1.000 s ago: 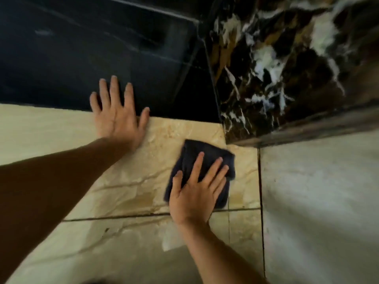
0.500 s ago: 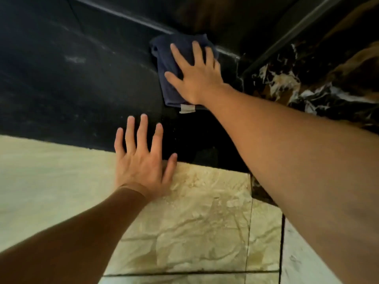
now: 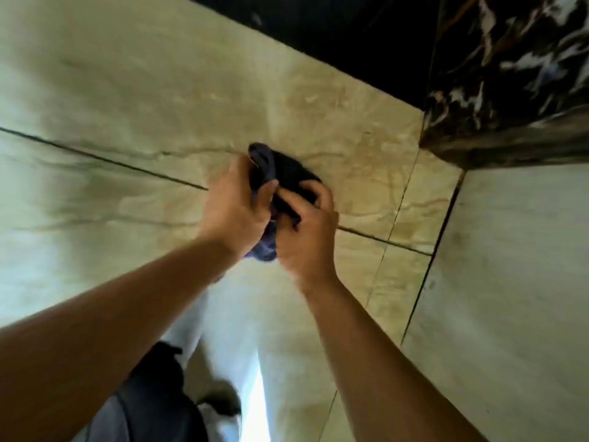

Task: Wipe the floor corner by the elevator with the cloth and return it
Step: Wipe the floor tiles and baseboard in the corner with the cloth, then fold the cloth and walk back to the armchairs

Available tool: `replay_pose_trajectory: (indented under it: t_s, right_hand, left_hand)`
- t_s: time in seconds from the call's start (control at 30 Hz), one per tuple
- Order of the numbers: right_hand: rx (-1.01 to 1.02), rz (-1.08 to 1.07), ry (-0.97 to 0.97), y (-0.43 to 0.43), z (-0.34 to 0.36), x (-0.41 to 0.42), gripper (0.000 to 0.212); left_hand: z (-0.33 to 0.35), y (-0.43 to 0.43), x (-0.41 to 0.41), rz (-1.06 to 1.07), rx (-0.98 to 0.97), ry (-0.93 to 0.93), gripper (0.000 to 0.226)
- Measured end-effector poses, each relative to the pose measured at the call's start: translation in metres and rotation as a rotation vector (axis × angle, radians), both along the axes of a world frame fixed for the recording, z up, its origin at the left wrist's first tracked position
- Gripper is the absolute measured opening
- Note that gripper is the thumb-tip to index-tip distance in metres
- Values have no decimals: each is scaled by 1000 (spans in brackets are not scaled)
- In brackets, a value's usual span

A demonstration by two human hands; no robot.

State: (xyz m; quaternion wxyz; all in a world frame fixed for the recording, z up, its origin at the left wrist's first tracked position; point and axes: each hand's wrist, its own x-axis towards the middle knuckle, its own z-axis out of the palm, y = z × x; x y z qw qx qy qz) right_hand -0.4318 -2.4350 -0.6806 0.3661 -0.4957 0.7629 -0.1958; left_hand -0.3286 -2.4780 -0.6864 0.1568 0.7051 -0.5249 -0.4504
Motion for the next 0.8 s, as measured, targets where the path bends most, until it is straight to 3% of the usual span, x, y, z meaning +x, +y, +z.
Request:
replay_pose_trajectory:
  t_s: [0.07, 0.13, 0.23, 0.3, 0.37, 0.47, 0.57, 0.7, 0.8]
  right_hand:
    - [119, -367, -342, 31, 16, 3, 42]
    - [330, -707, -593, 47, 46, 3, 59]
    - [692, -651, -667, 48, 135, 5, 76]
    - [813, -543, -804, 33, 217, 6, 51]
    - [764, -539, -1001, 20, 305, 8, 31]
    - [543, -500, -1092, 5, 484, 15, 36]
    - [379, -367, -951, 14, 678, 28, 46]
    - [261, -209, -790, 78, 863, 62, 41]
    - [128, -226, -807, 127, 932, 92, 39]
  left_hand:
    - [12, 36, 10, 287, 254, 203, 19]
    - [46, 61, 27, 546, 467, 397, 33]
    - [145, 61, 51, 728, 635, 711, 35]
    - [224, 46, 63, 658, 665, 806, 36]
    - [309, 30, 72, 518, 652, 891, 41]
    - [488, 19, 93, 289, 573, 998, 44]
    - [663, 35, 120, 81, 478, 1025, 36]
    - [841, 89, 167, -139, 348, 973, 20]
    - [897, 125, 194, -130, 227, 922, 21]
